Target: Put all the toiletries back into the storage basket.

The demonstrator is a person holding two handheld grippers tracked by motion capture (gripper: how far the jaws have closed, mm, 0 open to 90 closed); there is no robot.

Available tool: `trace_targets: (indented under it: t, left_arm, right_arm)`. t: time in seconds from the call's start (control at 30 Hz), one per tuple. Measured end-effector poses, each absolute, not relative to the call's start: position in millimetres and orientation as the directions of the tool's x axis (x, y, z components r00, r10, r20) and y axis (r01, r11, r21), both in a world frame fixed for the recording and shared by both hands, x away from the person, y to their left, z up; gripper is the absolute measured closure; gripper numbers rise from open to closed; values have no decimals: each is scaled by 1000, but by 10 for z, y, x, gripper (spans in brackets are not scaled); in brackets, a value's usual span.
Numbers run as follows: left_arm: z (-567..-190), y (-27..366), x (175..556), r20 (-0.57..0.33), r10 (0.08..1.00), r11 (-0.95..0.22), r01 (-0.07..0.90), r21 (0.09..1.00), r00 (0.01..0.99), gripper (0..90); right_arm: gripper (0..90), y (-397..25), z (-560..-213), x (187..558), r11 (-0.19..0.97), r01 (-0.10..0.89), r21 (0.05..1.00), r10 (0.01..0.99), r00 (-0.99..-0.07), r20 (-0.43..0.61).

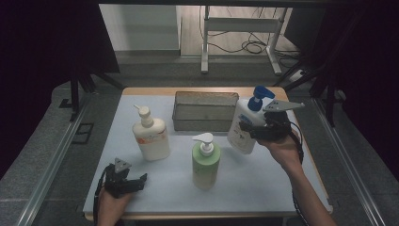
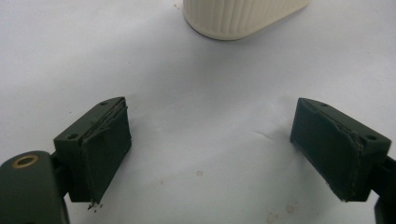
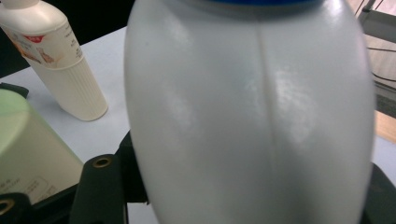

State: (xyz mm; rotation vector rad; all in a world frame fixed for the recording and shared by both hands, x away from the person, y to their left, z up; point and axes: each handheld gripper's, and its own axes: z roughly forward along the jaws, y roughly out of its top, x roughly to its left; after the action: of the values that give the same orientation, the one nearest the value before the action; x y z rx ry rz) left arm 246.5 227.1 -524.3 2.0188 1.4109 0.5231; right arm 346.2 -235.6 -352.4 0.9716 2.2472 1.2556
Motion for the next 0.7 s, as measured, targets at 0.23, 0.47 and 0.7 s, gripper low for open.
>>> trace_targets:
  t: [0.23,0.47,0.7]
  left_arm:
    - [-5243,2271,2466,-26,935,-243,693,679,353,120]
    - [-5242,2271,2467,-26,935,-243,693,678,353,120]
    - [-5242,2271,2466,-27,935,-243,693,679,353,120]
  right_arm:
    - [385,-2271,-3457,3501,350,376,858,723,-691,8]
    - [385,-2195,-3417,3565,347,378,858,725,-689,10]
    - [385,-2093,-3357,3646,344,373,862,726,-688,8]
